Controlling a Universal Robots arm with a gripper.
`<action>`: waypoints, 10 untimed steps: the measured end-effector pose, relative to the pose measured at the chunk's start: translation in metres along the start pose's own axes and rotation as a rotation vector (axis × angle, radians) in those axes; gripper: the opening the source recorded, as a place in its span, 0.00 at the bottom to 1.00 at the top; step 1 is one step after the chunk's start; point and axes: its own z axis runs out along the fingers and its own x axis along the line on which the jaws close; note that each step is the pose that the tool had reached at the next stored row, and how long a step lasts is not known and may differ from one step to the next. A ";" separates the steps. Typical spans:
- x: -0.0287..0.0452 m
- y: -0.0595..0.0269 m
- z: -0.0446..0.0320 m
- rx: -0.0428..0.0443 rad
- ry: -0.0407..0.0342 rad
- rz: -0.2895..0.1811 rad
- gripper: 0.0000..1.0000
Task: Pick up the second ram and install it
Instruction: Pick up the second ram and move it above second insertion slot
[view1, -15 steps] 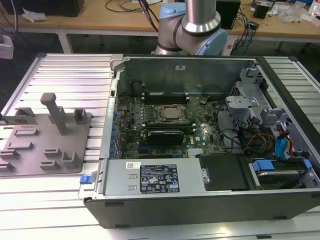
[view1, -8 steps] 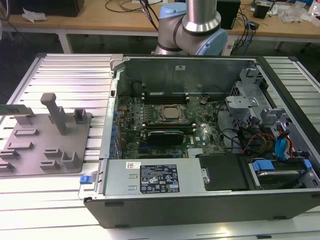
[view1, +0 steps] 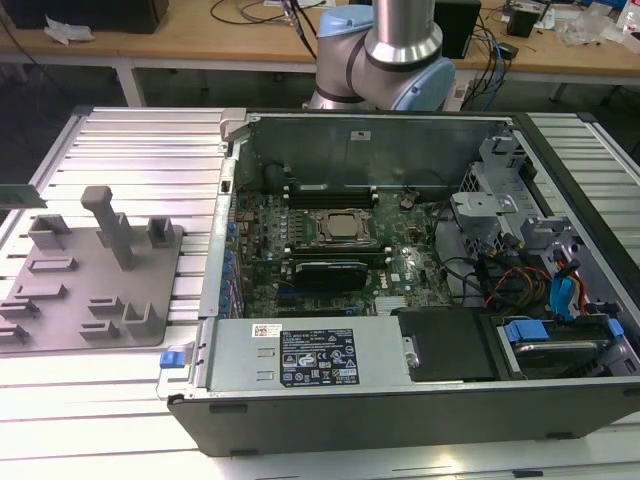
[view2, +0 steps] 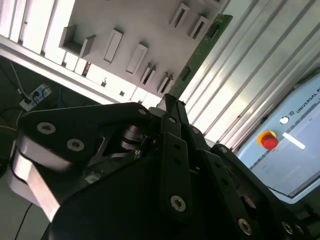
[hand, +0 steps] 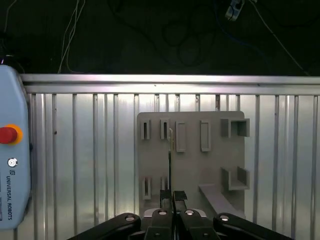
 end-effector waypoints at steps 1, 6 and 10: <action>-0.0001 -0.0001 -0.0086 0.0000 0.0001 0.000 0.10; -0.0004 -0.0005 -0.0412 -0.0001 0.0002 0.000 0.10; -0.0004 -0.0005 -0.0416 0.0000 0.0001 0.000 0.10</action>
